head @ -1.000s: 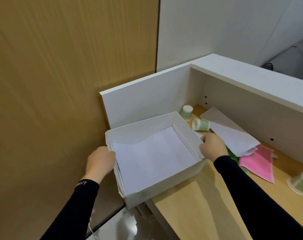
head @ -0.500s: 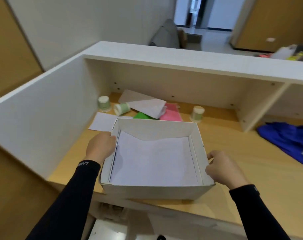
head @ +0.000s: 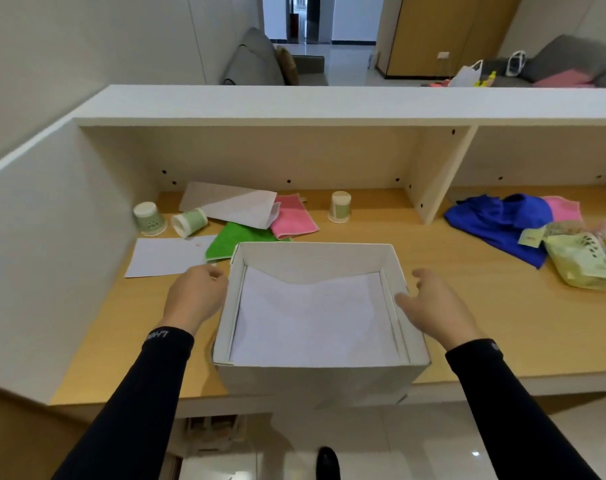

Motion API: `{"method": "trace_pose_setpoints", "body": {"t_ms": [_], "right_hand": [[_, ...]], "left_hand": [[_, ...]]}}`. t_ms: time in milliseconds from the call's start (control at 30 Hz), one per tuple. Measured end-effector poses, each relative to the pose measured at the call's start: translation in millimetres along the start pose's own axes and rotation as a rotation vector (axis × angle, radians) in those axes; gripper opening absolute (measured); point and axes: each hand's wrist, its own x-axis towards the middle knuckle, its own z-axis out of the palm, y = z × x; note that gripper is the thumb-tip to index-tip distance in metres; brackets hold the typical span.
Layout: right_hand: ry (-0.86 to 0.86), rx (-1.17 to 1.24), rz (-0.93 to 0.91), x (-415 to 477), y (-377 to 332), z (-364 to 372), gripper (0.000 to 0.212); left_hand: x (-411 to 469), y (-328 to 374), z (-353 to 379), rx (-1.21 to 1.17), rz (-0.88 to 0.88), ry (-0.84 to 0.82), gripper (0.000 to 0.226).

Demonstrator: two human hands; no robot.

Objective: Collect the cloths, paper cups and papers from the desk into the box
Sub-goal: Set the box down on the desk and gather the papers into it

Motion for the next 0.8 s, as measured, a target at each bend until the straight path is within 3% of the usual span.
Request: {"method": "trace_pose_setpoints", "body": {"t_ms": [133, 267, 433, 667, 800], "right_hand": [[0.015, 0.241, -0.223, 27.2, -45.3, 0.3, 0.047], [-0.094, 0.27, -0.426, 57.3, -91.9, 1.6, 0.027], [-0.223, 0.26, -0.513, 98.4, -134.8, 18.4, 0.025], [-0.502, 0.457, -0.24, 146.2, -178.6, 70.4, 0.042], [-0.571, 0.585, -0.034, 172.1, -202.6, 102.2, 0.035]], "left_hand": [[6.6, -11.4, -10.8, -0.163, -0.032, 0.034, 0.021], [22.7, -8.9, -22.3, -0.377, -0.051, 0.046, 0.012], [51.4, -10.5, -28.5, -0.526, -0.136, 0.094, 0.015], [84.1, -20.7, -11.2, -0.634, -0.283, 0.073, 0.015], [107.1, -22.9, 1.6, -0.687, -0.348, -0.033, 0.014]]}}
